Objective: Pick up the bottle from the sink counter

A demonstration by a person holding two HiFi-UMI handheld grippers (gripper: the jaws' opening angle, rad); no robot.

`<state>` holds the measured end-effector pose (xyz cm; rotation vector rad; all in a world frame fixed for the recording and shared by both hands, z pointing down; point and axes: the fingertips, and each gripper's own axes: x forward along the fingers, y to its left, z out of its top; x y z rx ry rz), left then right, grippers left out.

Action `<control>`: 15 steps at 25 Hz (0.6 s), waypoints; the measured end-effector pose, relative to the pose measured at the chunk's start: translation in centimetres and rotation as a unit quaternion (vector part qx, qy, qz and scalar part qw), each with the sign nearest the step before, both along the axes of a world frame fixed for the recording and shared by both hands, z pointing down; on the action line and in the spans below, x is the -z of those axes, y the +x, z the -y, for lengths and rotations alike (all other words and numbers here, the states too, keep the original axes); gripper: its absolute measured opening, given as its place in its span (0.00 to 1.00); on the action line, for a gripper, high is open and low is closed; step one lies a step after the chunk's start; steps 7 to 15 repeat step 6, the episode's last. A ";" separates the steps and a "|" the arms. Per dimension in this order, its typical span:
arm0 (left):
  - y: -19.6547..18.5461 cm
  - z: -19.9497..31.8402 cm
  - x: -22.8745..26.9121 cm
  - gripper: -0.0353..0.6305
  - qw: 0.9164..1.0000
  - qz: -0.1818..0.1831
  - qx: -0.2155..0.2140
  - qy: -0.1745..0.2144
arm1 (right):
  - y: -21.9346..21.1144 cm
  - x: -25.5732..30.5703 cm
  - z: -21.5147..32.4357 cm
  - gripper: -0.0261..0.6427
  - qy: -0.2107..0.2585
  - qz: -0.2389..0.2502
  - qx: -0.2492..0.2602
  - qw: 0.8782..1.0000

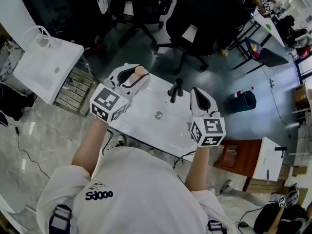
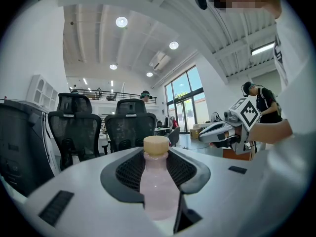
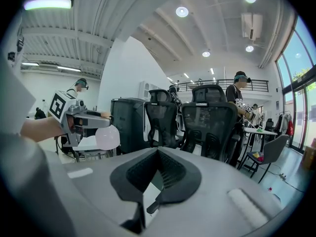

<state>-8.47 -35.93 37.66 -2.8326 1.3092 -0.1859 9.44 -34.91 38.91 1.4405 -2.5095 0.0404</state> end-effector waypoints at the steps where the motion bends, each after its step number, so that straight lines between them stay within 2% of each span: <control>1: 0.0 0.0 0.0 0.26 1.000 0.000 -0.001 0.000 | 0.0 0.0 0.0 0.05 0.000 0.000 0.000 1.000; 15: 0.2 -0.4 0.3 0.26 1.000 -0.004 -0.006 0.002 | 0.1 0.2 -0.3 0.05 0.002 -0.001 -0.001 1.000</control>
